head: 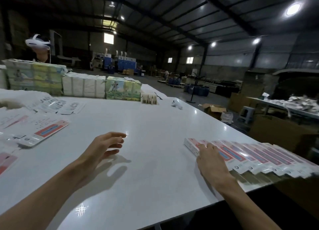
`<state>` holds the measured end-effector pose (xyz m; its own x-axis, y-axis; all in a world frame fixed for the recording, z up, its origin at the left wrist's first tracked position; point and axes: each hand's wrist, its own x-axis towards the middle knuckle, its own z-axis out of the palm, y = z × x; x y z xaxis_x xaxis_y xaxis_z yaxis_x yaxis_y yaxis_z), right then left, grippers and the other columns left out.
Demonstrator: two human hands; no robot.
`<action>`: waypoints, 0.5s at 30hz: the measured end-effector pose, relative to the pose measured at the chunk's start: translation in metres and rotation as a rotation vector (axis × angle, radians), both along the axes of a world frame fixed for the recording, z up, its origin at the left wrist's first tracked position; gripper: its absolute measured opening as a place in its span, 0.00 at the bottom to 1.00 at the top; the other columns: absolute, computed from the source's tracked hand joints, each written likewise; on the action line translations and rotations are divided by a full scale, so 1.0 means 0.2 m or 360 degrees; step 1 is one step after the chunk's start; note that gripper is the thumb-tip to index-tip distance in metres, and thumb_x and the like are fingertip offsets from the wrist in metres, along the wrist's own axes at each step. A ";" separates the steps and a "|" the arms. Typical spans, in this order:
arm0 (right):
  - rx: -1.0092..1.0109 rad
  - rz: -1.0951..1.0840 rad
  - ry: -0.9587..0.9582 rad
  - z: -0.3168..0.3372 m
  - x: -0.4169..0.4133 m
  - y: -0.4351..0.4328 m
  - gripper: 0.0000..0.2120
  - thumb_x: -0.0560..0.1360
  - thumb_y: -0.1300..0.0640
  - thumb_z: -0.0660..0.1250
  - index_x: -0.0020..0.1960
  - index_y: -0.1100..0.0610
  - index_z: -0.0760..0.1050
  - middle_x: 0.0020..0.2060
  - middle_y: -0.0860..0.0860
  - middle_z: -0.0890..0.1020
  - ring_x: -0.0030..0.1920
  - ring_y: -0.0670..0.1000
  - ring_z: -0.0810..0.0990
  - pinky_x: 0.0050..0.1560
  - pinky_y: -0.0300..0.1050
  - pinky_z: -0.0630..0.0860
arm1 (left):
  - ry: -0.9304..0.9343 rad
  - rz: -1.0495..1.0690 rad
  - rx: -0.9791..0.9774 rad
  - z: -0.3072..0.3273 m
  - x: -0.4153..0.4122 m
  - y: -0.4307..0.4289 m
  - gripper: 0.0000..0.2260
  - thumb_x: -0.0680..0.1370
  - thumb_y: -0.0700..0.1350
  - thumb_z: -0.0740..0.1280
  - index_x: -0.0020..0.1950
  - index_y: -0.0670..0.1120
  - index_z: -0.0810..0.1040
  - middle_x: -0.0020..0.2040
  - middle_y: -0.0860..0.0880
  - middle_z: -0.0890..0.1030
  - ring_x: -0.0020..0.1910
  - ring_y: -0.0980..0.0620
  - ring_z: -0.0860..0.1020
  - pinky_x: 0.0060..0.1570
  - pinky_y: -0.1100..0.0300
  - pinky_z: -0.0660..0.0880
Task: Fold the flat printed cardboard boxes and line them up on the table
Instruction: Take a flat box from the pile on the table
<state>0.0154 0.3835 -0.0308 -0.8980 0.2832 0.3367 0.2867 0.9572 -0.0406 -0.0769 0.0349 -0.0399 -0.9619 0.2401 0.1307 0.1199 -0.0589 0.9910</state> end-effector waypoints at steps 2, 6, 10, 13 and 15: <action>0.0043 -0.0009 -0.0003 0.02 -0.02 -0.02 0.21 0.83 0.55 0.67 0.74 0.55 0.67 0.71 0.54 0.71 0.67 0.53 0.73 0.69 0.49 0.74 | 0.0015 -0.0003 -0.0021 -0.01 0.00 0.00 0.09 0.82 0.42 0.68 0.56 0.50 0.88 0.50 0.46 0.86 0.49 0.51 0.85 0.54 0.57 0.79; 0.0130 0.0225 0.0107 0.08 -0.16 -0.21 0.13 0.83 0.53 0.65 0.65 0.57 0.73 0.63 0.54 0.75 0.61 0.54 0.75 0.62 0.50 0.76 | 0.0055 0.0014 -0.0072 -0.01 0.01 -0.01 0.10 0.83 0.39 0.66 0.56 0.47 0.87 0.47 0.45 0.85 0.45 0.51 0.83 0.50 0.60 0.79; 0.0020 0.0600 0.0315 0.13 -0.36 -0.51 0.10 0.84 0.53 0.60 0.60 0.57 0.75 0.56 0.53 0.78 0.57 0.55 0.77 0.53 0.51 0.79 | 0.0067 0.0062 -0.0146 -0.01 0.04 0.00 0.13 0.82 0.35 0.63 0.54 0.45 0.86 0.43 0.46 0.84 0.41 0.52 0.81 0.42 0.61 0.77; -0.0054 0.0814 0.0382 0.12 -0.48 -0.74 0.10 0.83 0.53 0.61 0.58 0.57 0.77 0.54 0.52 0.81 0.56 0.53 0.78 0.53 0.53 0.81 | 0.0128 0.0121 -0.0273 -0.01 0.05 0.01 0.15 0.80 0.33 0.59 0.48 0.44 0.84 0.40 0.46 0.83 0.37 0.51 0.78 0.33 0.59 0.75; -0.0120 0.0881 0.0399 0.08 -0.54 -0.86 0.10 0.83 0.54 0.61 0.58 0.57 0.78 0.54 0.52 0.82 0.56 0.52 0.78 0.53 0.53 0.81 | 0.0241 0.0240 -0.0477 -0.02 0.05 0.00 0.14 0.80 0.35 0.59 0.45 0.45 0.82 0.38 0.48 0.84 0.34 0.49 0.79 0.32 0.55 0.77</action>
